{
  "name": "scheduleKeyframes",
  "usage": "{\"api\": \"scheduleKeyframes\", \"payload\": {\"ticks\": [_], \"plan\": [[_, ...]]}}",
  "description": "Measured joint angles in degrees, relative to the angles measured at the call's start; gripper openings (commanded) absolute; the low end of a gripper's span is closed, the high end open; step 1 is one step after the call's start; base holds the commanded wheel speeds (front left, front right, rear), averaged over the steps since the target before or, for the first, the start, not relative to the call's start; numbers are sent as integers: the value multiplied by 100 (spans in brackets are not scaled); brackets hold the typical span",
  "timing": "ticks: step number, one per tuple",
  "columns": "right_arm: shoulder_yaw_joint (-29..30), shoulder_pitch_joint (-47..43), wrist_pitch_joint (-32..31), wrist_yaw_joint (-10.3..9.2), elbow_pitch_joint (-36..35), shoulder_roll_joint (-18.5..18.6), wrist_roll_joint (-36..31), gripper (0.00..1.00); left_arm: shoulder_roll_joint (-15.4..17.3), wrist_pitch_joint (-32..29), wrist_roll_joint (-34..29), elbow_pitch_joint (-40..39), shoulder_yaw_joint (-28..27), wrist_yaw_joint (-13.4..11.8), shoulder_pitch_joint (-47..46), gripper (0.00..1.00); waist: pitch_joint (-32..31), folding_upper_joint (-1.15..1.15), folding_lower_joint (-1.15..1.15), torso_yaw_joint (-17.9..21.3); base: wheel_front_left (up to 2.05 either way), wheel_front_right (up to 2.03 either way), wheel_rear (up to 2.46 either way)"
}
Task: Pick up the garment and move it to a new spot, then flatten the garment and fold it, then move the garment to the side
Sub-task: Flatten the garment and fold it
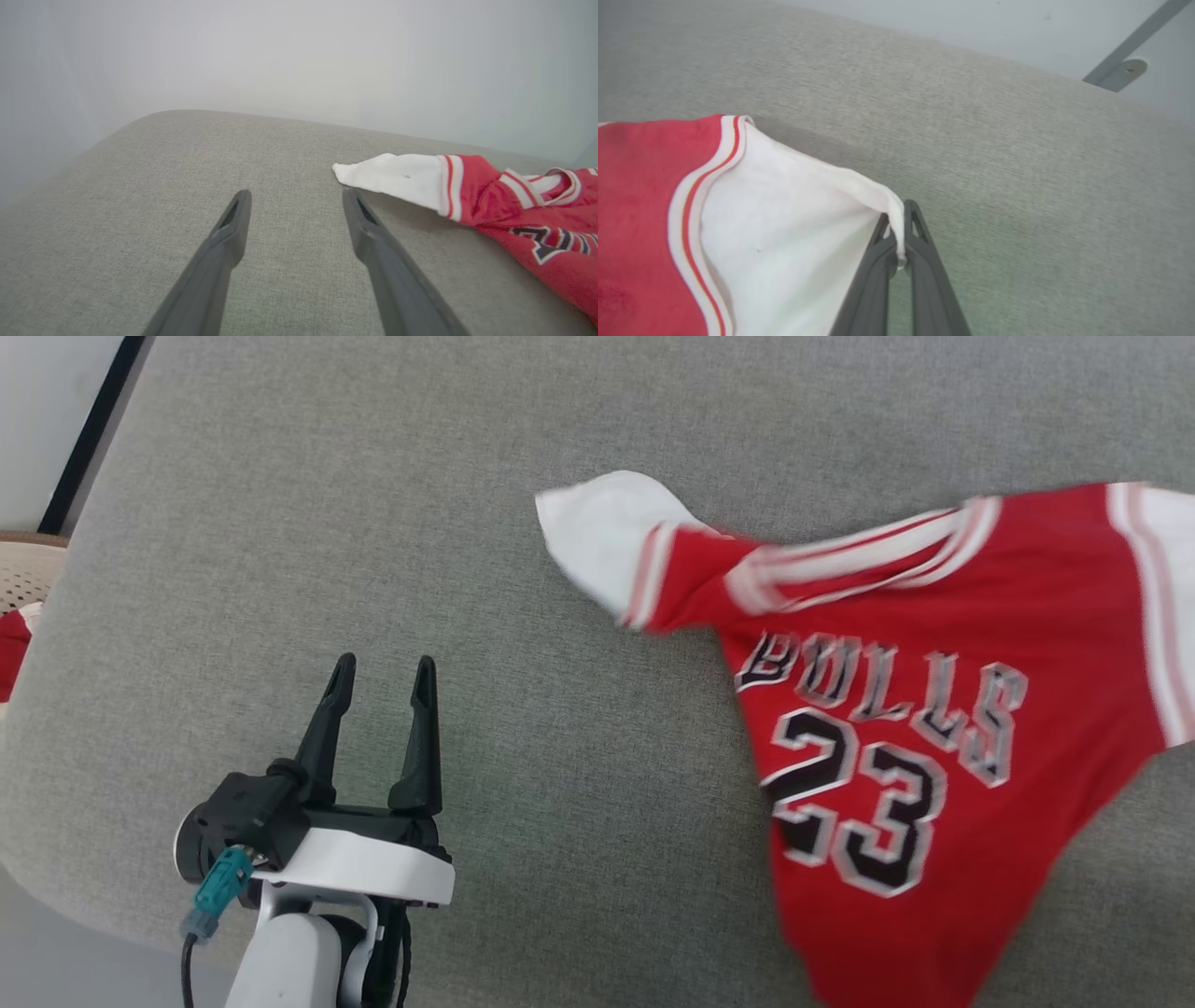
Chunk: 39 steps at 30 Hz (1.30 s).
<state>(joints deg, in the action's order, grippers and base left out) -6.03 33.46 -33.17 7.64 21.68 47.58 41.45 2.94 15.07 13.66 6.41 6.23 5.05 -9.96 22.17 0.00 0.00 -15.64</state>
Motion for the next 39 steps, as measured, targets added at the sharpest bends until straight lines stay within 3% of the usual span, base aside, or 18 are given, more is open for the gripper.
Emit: {"api": "scheduleKeyframes", "payload": {"ticks": [7,14,15,16,17,18,25,30,34,39], "plan": [[1007,244,490,0,1098,-41,-731,0,0,0,-35,10,-1,49,-90,100,124,0,0,1,0,0,0],[1224,384,772,-7,1444,-344,-1072,0,1,0,-80,29,-40,85,-141,100,182,0,0,19,0,0,0],[1225,393,846,-7,1465,-387,-1151,18,2,0,-98,35,-54,94,-142,100,186,0,0,35,0,0,0],[1237,417,932,-7,1484,-412,-1207,45,3,0,-109,46,-66,98,-143,100,187,0,0,55,0,0,0],[1259,450,1031,-7,1489,-431,-1243,90,2,1,-121,55,-69,101,-149,100,183,0,0,77,0,0,0],[1279,482,1120,-7,1492,-465,-1277,100,-1,1,-157,64,-74,108,-158,100,174,0,0,102,0,0,0],[1059,311,1893,-8,1195,-712,-1370,100,194,1,-396,137,-182,189,-224,100,10,0,0,390,0,0,0],[599,-188,2806,-8,438,-904,-1341,100,558,1,-472,138,-168,210,-297,100,-191,0,0,735,0,0,0],[211,-726,3411,-8,-256,-1177,-1283,100,992,1,-468,165,-44,227,-526,100,-339,0,0,1093,0,0,0],[81,-1362,3791,-7,-1001,-1694,-1217,100,1838,-291,-226,208,683,249,-1277,100,-445,0,0,1577,0,0,0]]}}
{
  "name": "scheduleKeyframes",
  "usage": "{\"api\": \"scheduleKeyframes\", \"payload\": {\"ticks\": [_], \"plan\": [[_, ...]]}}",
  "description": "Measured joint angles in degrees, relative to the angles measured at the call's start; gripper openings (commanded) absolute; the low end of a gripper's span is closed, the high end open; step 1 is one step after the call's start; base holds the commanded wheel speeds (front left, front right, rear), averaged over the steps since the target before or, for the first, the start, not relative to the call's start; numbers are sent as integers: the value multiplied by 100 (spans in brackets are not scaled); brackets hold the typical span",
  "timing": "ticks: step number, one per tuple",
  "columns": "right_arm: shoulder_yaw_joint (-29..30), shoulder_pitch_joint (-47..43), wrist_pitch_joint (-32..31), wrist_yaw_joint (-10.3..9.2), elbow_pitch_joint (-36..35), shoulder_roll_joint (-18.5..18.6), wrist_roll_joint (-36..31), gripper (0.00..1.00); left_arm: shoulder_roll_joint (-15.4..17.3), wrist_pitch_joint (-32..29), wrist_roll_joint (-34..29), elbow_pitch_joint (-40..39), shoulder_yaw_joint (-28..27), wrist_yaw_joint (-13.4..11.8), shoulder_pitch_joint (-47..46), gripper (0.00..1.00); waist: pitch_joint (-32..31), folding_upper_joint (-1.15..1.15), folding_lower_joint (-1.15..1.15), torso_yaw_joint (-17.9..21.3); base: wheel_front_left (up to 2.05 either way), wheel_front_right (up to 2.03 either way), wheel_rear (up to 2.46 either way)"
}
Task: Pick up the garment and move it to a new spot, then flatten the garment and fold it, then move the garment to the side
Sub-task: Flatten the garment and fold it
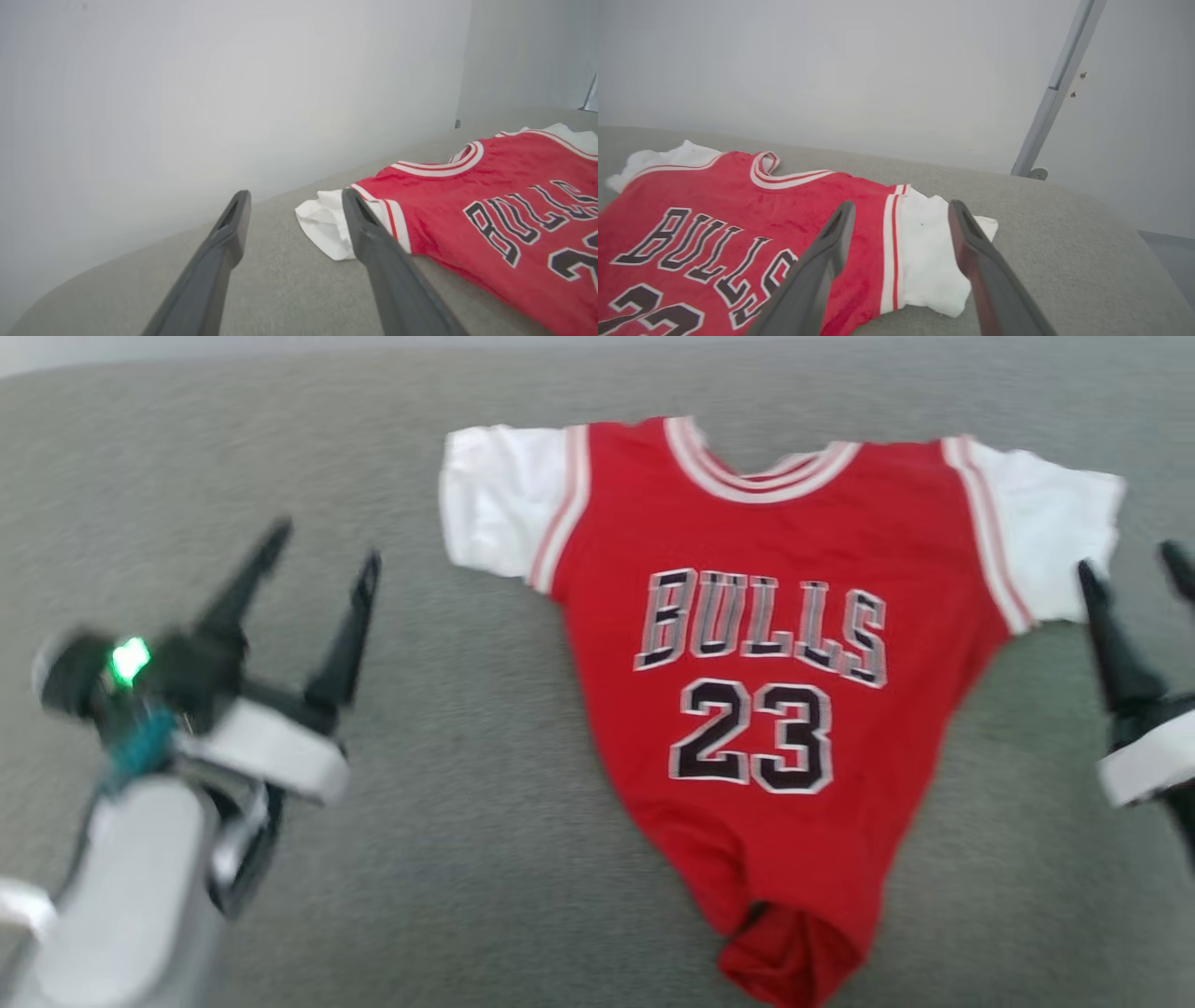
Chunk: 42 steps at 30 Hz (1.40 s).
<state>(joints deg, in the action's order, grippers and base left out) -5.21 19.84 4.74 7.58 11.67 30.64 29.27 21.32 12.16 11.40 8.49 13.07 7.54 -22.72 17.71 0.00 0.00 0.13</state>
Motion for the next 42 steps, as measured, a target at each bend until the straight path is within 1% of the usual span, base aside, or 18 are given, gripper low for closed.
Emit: {"api": "scheduleKeyframes", "payload": {"ticks": [4,7,9,10,13,15,18,20,22,25,29,32,37,38,39,40,41,42], "plan": [[3,-335,133,-2,-526,-414,-12,100,813,-533,453,103,764,1,-1012,100,19,0,0,402,0,0,0],[25,-441,198,-3,-867,-679,-67,100,1294,-1010,1059,332,1381,2,-1830,100,106,0,0,706,0,0,0],[-5,-463,202,-5,-1037,-806,-131,100,1550,-1349,1625,528,1755,1,-2423,100,210,0,0,900,0,0,0],[-5,-467,213,-7,-1098,-869,-155,100,1694,-1500,1782,613,1978,1,-2725,100,274,0,0,990,0,0,0],[-64,-460,209,-7,-1195,-996,-191,100,1925,-2120,2707,967,2524,1,-3576,100,493,0,0,1248,0,0,0],[-121,-427,212,-7,-1237,-1072,-214,100,2113,-2605,3120,1212,2928,2,-4097,100,646,0,0,1421,0,0,0],[-233,-340,293,-5,-1265,-1145,-231,100,2359,-3696,3907,1642,3345,1,-4665,100,864,0,0,1679,0,0,0],[-297,-306,350,-7,-1260,-1207,-233,100,2458,-4429,4364,1892,3551,1,-4939,100,1002,0,0,1836,0,0,0],[-360,-288,388,-7,-1254,-1240,-254,100,2555,-5054,4666,2071,3724,1,-5183,100,1124,0,0,1975,0,0,0],[-449,-275,435,-7,-1218,-1287,-254,100,2720,-5671,4941,2237,3925,1,-5464,100,1286,0,0,2143,0,0,0],[-519,-191,493,-7,-1160,-1302,-278,100,2821,-5971,5188,2441,4041,1,-5633,100,1451,0,0,2304,0,0,0],[-555,-145,536,-7,-1129,-1314,-279,100,2822,-6224,5426,2591,4098,1,-5627,100,1530,0,0,2375,0,0,0],[-558,-105,535,-7,-1115,-1294,-285,100,2934,-6499,5654,2527,4195,0,-5644,100,1572,0,0,2417,0,0,0],[-552,-89,535,-7,-1120,-1291,-285,100,2944,-6513,5717,2519,4194,-2,-5644,93,1576,0,0,2419,0,0,0],[-549,-72,534,-7,-1125,-1287,-285,100,2954,-6511,5742,2498,4195,-5,-5644,63,1582,0,0,2419,0,0,0],[-549,-62,523,-7,-1135,-1281,-278,100,2963,-6508,5758,2482,4199,-5,-5644,42,1589,0,0,2418,0,0,0],[-555,-54,487,-7,-1137,-1272,-261,100,2967,-6508,5769,2469,4210,-5,-5646,0,1596,0,0,2417,0,0,0],[-579,-38,446,-7,-1139,-1237,-264,100,2969,-6492,5771,2434,4231,-5,-5655,0,1604,0,0,2414,0,0,0]]}}
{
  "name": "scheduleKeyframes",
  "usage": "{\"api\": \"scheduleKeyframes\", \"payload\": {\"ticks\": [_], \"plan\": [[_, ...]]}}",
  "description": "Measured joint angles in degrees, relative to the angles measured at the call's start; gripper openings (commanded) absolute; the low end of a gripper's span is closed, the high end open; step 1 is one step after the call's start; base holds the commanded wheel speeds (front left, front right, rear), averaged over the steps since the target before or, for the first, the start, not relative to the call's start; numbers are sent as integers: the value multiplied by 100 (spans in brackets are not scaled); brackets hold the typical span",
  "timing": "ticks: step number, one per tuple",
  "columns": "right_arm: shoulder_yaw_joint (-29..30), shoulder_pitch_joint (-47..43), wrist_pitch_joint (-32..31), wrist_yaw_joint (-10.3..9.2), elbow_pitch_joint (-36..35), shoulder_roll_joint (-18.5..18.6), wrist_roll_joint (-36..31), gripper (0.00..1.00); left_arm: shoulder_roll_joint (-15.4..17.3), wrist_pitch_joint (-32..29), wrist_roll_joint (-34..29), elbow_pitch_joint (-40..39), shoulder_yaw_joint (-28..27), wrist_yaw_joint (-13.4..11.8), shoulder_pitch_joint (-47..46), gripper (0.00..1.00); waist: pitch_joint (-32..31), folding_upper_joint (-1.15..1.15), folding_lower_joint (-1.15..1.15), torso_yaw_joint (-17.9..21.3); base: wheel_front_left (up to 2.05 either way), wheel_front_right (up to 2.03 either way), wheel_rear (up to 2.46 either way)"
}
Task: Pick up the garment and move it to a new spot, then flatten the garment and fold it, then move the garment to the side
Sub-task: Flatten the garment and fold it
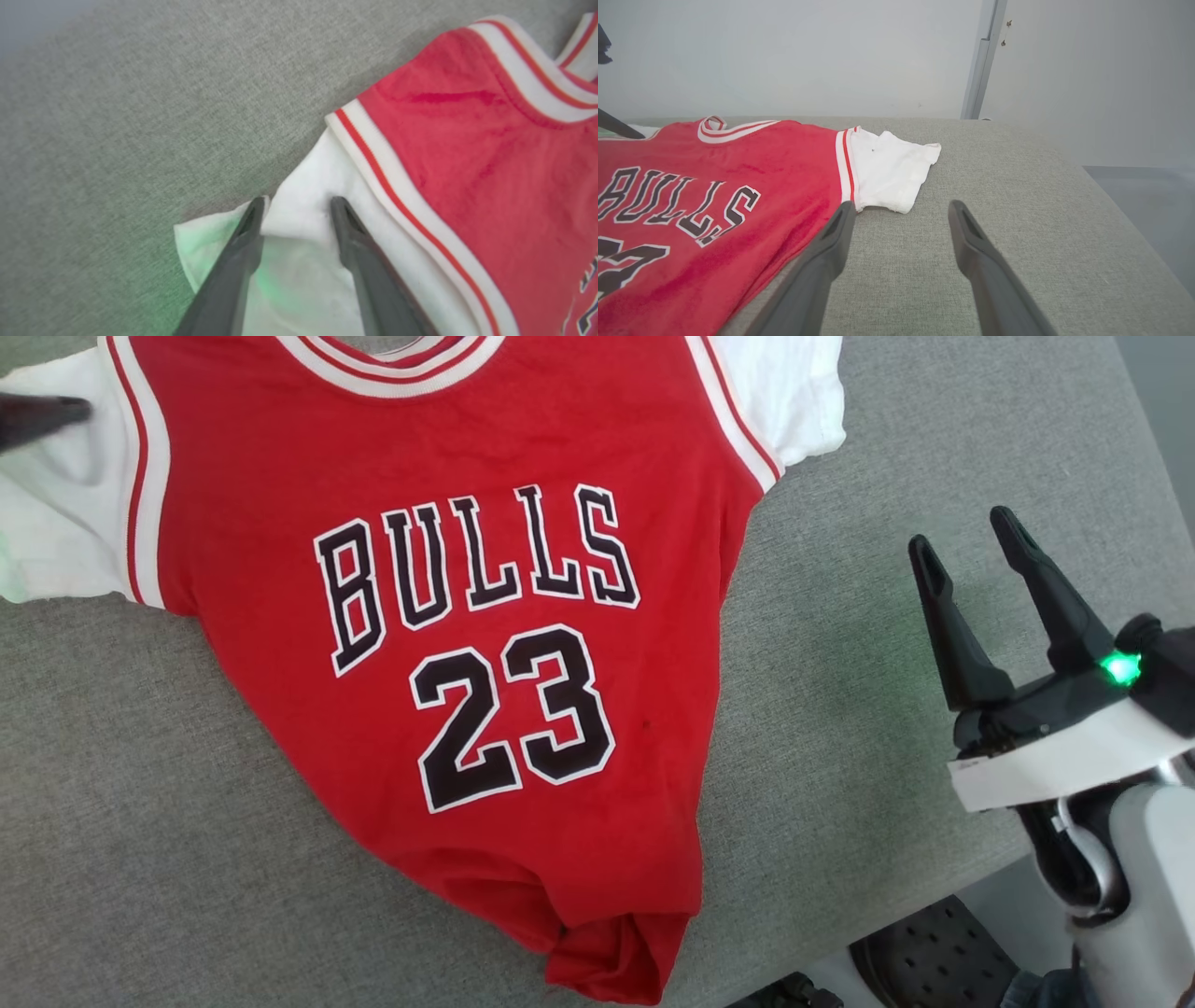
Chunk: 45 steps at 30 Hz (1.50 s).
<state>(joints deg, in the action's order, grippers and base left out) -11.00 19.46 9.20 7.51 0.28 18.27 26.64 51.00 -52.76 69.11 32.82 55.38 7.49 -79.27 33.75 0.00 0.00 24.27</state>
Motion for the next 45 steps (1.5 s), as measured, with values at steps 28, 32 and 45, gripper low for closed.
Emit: {"api": "scheduleKeyframes", "payload": {"ticks": [28,32,45], "plan": [[-3015,5508,-4112,1,2264,2292,2230,100,-840,1038,249,-751,777,8,-988,0,816,0,0,-1336,0,0,0],[-3588,5758,-4542,1,2575,2407,2695,100,-939,1156,321,-759,918,10,-1109,0,911,0,0,-1509,0,0,0],[-4638,6380,-4334,18,3005,2637,3192,0,-1005,1510,648,-723,1337,10,-1365,0,1016,0,0,-1690,0,0,0]]}}
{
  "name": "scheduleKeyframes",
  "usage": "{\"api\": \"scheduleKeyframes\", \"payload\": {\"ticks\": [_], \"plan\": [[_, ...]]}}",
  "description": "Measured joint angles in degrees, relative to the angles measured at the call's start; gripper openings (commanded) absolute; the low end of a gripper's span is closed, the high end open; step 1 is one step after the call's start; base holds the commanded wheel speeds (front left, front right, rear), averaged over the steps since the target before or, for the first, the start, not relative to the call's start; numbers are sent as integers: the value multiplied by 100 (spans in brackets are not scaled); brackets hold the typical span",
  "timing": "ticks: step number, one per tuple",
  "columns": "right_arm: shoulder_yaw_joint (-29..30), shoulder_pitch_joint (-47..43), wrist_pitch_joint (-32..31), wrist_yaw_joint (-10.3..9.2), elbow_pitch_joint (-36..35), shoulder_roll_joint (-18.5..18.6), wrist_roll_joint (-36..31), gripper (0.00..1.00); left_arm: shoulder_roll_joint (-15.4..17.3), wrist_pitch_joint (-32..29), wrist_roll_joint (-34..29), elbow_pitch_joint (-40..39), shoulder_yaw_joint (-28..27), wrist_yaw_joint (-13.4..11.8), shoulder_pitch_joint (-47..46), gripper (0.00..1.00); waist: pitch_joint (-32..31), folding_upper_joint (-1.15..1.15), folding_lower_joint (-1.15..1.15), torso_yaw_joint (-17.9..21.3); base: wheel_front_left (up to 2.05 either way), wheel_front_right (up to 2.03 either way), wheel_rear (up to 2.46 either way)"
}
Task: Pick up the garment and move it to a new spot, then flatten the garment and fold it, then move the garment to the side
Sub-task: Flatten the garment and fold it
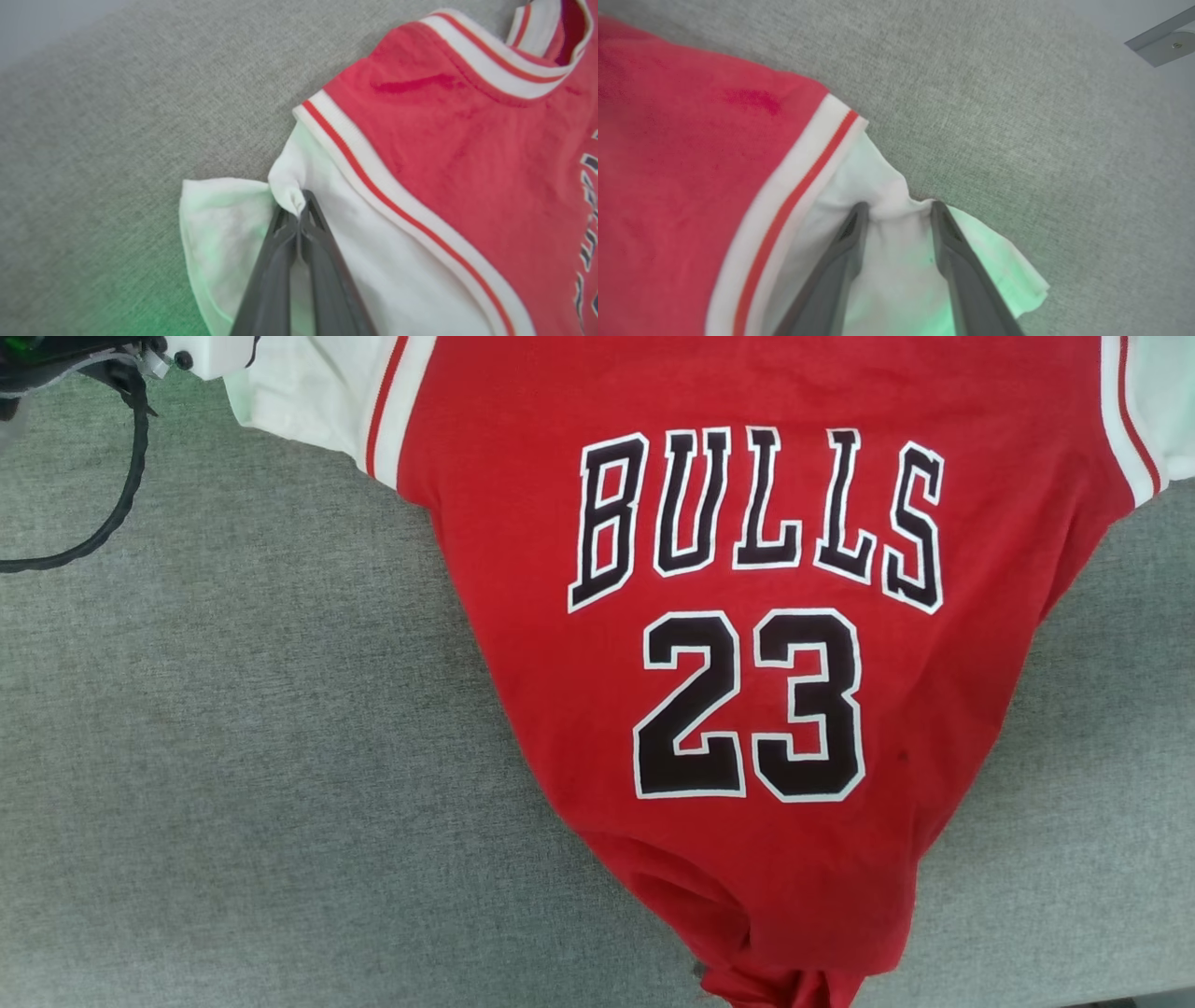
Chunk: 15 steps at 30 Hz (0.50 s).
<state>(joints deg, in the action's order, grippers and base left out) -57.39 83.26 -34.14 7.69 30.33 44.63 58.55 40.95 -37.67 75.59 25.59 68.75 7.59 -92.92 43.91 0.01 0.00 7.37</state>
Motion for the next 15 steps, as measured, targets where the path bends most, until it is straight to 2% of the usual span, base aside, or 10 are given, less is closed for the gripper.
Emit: {"api": "scheduleKeyframes", "payload": {"ticks": [7,15], "plan": [[-287,172,521,1,411,-179,12,0,0,464,157,104,143,4,13,0,-79,0,0,27,0,0,0],[-183,244,1338,-3,619,-232,369,0,-90,1660,353,183,199,-3,302,0,-535,0,0,-58,0,0,0]]}}
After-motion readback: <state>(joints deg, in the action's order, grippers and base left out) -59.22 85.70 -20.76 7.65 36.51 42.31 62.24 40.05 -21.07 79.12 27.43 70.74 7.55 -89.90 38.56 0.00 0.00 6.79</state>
